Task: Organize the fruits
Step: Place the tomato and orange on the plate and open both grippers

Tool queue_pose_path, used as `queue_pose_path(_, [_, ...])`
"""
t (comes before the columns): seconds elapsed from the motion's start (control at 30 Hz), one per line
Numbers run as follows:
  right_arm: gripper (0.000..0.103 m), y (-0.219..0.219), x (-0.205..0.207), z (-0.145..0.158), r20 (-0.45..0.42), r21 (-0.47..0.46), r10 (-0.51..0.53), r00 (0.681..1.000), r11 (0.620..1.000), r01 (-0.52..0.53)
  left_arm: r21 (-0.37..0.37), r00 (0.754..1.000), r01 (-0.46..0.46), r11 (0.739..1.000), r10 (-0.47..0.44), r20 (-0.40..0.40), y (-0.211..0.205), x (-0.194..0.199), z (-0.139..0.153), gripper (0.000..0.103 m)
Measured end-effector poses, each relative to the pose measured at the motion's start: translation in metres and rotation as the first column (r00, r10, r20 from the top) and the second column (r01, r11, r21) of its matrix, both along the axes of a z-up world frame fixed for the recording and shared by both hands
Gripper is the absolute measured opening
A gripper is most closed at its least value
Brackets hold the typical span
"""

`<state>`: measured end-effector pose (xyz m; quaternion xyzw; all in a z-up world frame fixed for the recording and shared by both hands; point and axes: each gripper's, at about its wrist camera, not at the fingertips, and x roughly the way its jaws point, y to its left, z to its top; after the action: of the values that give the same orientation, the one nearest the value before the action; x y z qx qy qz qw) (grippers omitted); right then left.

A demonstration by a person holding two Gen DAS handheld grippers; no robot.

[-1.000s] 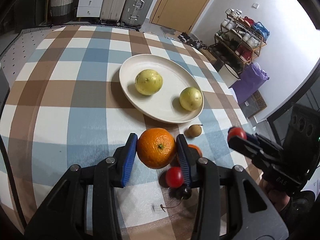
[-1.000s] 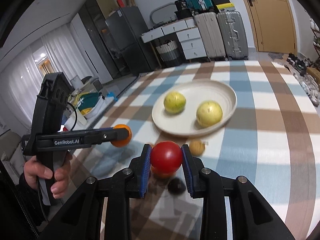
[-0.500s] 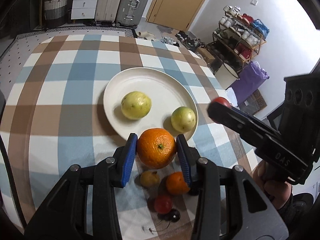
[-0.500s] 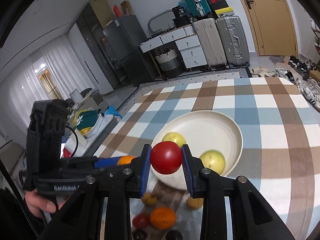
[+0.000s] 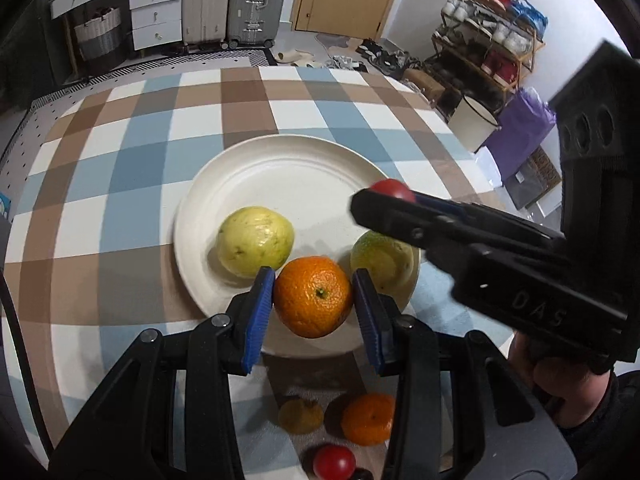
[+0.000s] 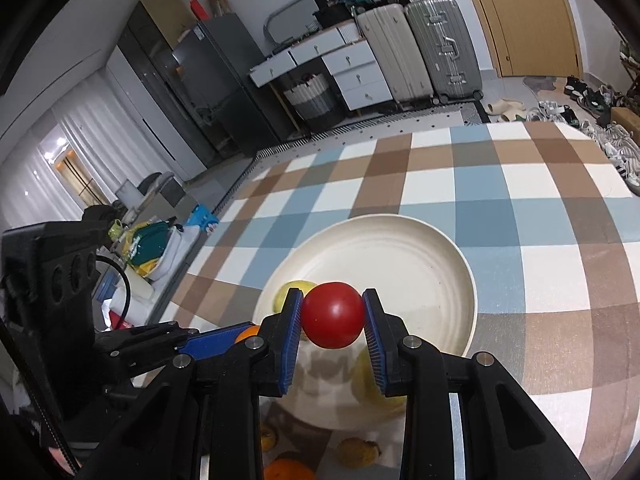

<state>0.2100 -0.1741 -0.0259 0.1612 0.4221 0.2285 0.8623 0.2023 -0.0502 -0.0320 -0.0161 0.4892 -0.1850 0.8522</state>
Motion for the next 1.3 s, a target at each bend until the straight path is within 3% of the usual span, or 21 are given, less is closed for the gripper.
queue_pose_path(0.43, [0.031,-0.002,0.014,-0.026,-0.043,-0.014,-0.029,0.999,0.999,0.028,-0.022,0.999,0.013,1.0,-0.014,-0.035,-0.006,0.015,-0.023,0.037])
queue_pose_path(0.5, [0.036,-0.004,0.014,-0.027,-0.036,-0.01,-0.042,0.998,0.999,0.041,-0.034,0.999,0.023,0.999,-0.024,-0.041,-0.007,0.015,-0.022,0.039])
queue_pose_path(0.57, [0.058,-0.009,0.01,-0.024,-0.018,0.007,-0.059,0.998,0.998,0.059,-0.051,0.999,0.018,0.999,-0.021,-0.042,-0.005,0.014,-0.021,0.051])
queue_pose_path(0.63, [0.067,-0.013,0.007,-0.02,-0.002,0.014,-0.064,0.998,0.998,0.064,-0.071,0.999,0.017,0.997,-0.02,-0.04,-0.004,0.01,-0.018,0.06])
queue_pose_path(0.67, [0.068,-0.016,0.004,-0.017,0.008,0.01,-0.069,0.998,0.998,0.069,-0.08,0.999,0.019,0.997,-0.022,-0.037,-0.004,0.008,-0.016,0.064])
queue_pose_path(1.0, [0.073,-0.039,-0.03,0.015,0.087,0.037,-0.13,0.988,0.991,0.127,-0.046,1.0,-0.018,0.999,0.018,-0.003,0.008,-0.022,0.001,0.065])
queue_pose_path(1.17, [0.074,-0.038,-0.054,0.028,0.117,0.026,-0.118,0.986,0.993,0.116,-0.023,0.997,-0.068,0.997,0.069,0.027,0.021,-0.042,0.01,0.078])
queue_pose_path(1.3, [0.081,-0.036,-0.073,0.036,0.14,0.01,-0.111,0.984,0.994,0.111,-0.009,0.994,-0.106,0.994,0.106,0.04,0.032,-0.059,0.016,0.08])
